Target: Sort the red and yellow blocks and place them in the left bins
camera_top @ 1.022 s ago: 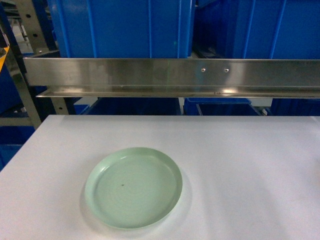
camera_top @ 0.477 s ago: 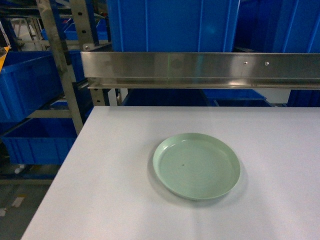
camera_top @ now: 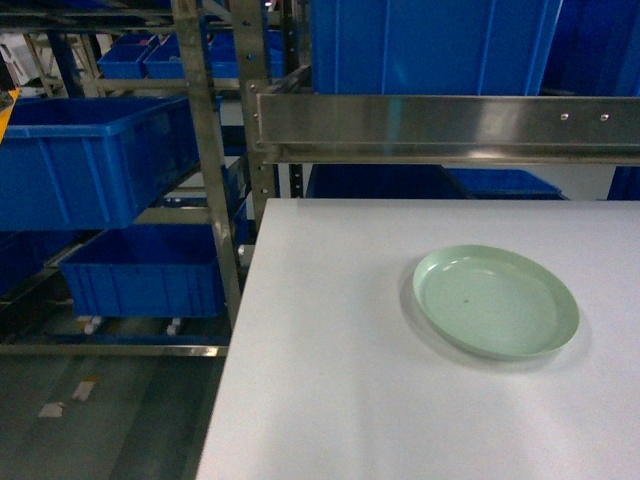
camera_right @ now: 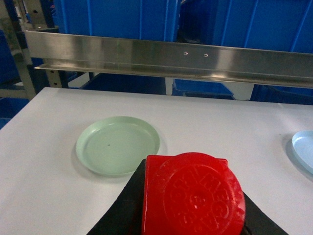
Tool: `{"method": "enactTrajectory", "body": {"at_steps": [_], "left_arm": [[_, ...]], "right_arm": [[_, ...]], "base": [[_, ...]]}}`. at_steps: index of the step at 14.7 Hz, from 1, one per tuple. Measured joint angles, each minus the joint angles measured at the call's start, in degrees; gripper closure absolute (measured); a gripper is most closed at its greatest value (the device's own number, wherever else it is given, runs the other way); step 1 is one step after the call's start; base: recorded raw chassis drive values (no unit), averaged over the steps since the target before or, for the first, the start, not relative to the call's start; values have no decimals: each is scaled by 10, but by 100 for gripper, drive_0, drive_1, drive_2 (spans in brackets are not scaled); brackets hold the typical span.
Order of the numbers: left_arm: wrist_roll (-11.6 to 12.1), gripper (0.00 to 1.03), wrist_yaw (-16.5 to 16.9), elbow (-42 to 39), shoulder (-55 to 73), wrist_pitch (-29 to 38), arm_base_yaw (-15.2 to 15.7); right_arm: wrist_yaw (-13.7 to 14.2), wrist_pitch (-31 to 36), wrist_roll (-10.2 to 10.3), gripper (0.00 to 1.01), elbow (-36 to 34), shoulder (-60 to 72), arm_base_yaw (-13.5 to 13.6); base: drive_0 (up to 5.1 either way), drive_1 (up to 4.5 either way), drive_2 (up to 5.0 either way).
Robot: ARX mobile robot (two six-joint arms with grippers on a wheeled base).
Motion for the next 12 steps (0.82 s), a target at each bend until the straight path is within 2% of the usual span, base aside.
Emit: {"method": "enactTrajectory", "body": {"at_steps": [10, 12], "left_arm": [[0, 75, -1, 0, 0, -2, 0], [0, 75, -1, 0, 0, -3, 0]], "right_arm": [[0, -2, 0, 74, 0, 0, 0], [0, -2, 0, 74, 0, 0, 0]], "base": [[-476, 73, 376], [-505, 231, 231]]}}
